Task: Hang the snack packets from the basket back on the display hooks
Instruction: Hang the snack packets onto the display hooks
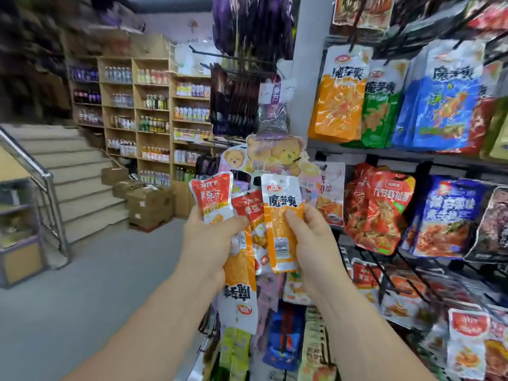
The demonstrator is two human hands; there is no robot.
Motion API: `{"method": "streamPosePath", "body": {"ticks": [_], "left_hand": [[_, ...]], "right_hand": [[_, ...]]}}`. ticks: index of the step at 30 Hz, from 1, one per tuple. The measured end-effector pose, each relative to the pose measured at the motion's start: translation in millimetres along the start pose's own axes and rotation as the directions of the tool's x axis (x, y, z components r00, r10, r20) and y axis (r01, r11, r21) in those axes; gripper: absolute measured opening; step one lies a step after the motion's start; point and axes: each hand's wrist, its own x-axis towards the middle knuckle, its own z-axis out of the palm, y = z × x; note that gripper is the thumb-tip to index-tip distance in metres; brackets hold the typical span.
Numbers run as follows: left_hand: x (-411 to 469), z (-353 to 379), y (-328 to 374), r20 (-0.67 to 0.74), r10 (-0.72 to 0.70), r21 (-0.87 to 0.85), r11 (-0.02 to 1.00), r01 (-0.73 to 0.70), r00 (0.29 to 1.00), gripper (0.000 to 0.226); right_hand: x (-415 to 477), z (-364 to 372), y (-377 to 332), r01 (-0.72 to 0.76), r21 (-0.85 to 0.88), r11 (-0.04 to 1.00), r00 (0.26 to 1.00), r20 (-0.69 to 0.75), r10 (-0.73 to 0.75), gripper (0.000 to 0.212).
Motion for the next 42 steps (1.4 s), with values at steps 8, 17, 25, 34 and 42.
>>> {"method": "streamPosePath", "body": {"ticks": [8,17,25,34,42], "left_hand": [[54,18,23,0.118,0.062,-0.025,0.998,-0.06,0.991,0.036],[90,31,44,0.31,0.108,-0.075,0.993,-0.089,0.945,0.038],[88,24,42,0.445,0.105,-0.097,0.993,-0.068,0.889,0.04],[88,21,32,0.497,0.11,-0.12,0.991,-0.058,0.861,0.044],[88,32,36,0.531,0.075,-0.151,0.989,0.007,0.844,0.045]], "right_hand": [[29,-2,-38,0.105,-0.214,0.971,0.981,-0.14,-0.137,0.015],[14,6,-63,0.116,-0.387,0.915,0.936,-0.265,-0.231,0.012],[6,34,-65,0.186,-0.832,0.523,0.557,-0.349,-0.753,0.025],[-5,69,-49,0.055,-0.951,0.304,0.857,-0.111,-0.503,0.026],[3,51,-62,0.014,-0.856,0.517,0.793,-0.306,-0.527,0.032]]}}
